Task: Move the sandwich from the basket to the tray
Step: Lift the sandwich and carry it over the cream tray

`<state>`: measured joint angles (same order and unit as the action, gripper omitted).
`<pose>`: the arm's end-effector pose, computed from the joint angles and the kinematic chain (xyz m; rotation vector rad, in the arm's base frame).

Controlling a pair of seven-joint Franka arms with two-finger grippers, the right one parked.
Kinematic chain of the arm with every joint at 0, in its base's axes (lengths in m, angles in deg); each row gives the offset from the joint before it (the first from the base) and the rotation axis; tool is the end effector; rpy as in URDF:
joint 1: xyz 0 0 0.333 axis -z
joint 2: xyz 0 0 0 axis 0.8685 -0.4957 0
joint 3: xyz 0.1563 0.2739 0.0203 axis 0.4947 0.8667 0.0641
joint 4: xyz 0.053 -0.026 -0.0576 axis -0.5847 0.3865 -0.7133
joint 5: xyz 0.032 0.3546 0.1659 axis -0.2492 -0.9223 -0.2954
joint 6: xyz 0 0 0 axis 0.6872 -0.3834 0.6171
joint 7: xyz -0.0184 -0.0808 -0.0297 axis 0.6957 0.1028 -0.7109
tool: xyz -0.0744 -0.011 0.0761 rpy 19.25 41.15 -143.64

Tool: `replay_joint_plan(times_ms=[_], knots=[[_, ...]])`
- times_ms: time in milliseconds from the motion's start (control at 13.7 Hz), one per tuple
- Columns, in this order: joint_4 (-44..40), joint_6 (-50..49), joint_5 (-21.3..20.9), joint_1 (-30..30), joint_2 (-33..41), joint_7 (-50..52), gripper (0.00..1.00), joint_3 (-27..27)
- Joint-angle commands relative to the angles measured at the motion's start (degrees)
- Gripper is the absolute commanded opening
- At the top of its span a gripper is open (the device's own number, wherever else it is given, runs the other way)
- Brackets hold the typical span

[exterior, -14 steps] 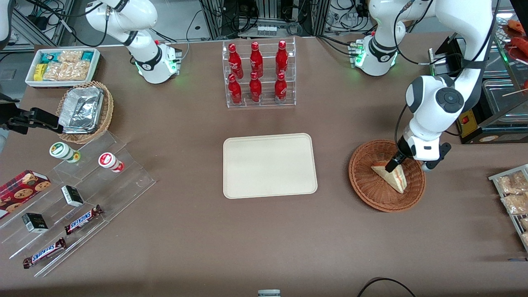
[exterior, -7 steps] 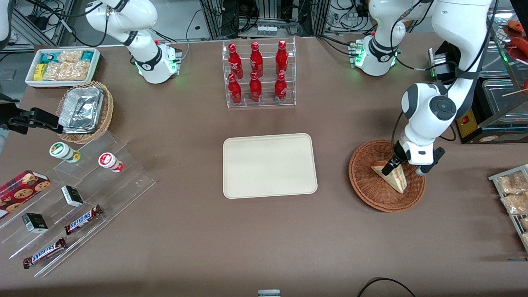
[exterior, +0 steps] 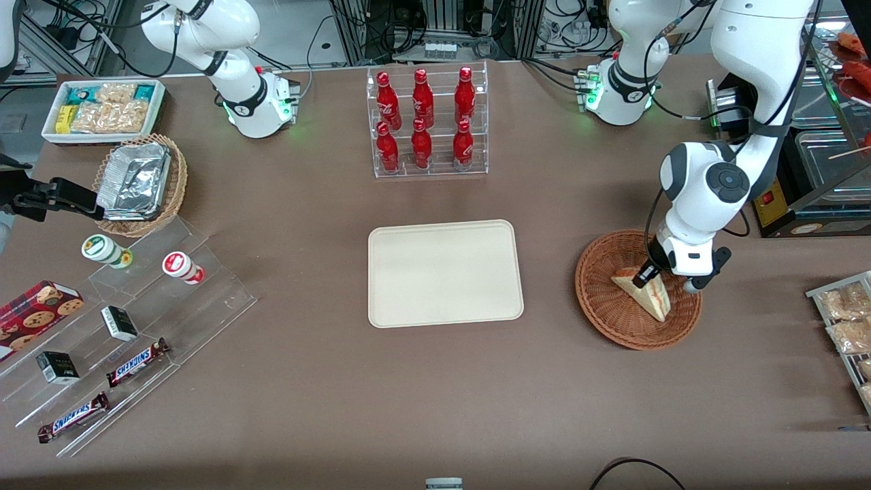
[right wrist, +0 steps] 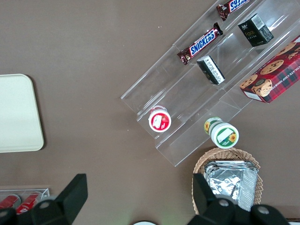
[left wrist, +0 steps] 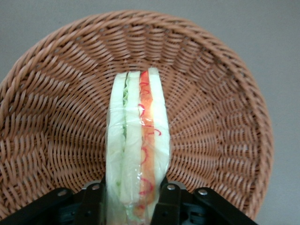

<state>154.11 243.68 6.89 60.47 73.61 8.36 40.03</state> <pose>0.5300 -0.0548 0.2556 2.8367 1.1016 0.2269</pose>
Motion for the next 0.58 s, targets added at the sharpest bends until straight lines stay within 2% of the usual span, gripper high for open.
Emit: replay_joint_plan(times_ms=[0, 146, 364, 510], knots=[[-2.1, -8.3, -0.7, 0.3, 5.7, 0.2, 0.00, 0.0], [-8.4, -20.4, -0.7, 0.7, 8.2, 0.3, 0.00, -0.5], [-23.8, -41.4, -0.5, 5.5, 7.4, 0.7, 0.00, -1.0], [-31.0, -48.2, -0.5, 10.2, 4.8, 0.6, 0.00, -1.3]])
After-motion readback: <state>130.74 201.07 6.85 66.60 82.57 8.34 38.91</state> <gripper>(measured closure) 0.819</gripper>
